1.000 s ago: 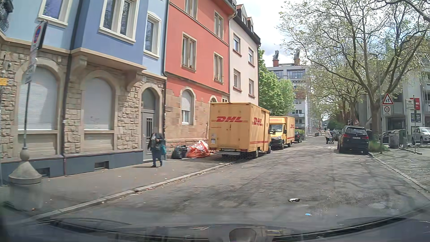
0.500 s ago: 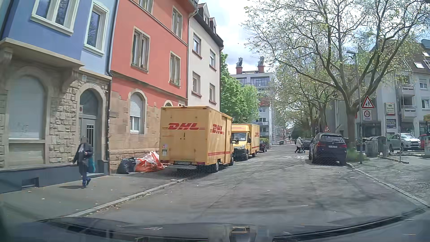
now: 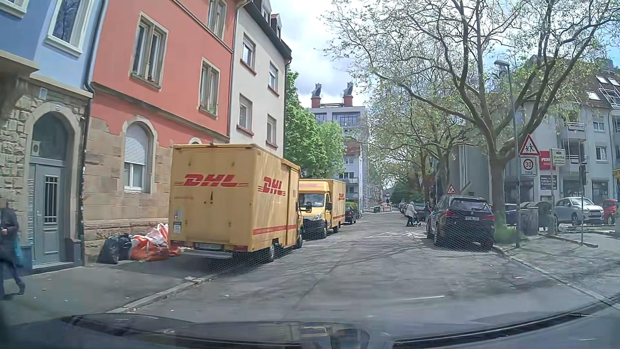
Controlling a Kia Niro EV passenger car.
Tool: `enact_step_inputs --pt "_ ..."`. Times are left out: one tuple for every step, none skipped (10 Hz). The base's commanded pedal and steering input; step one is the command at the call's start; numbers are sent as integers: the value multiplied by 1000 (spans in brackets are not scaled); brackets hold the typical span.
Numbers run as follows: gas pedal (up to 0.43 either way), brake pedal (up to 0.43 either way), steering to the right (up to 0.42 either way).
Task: Follow the waypoints while adhering to traffic rules and regulations
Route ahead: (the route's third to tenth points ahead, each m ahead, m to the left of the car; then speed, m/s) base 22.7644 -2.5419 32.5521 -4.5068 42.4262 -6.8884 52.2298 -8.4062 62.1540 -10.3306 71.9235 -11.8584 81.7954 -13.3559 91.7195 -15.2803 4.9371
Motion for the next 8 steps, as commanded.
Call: enact_step_inputs --pt "138 0 110" --pt "138 0 101" --pt "138 0 95" --pt "138 0 90" --pt "138 0 80" --pt "138 0 72" --pt "138 0 65" --pt "138 0 60"
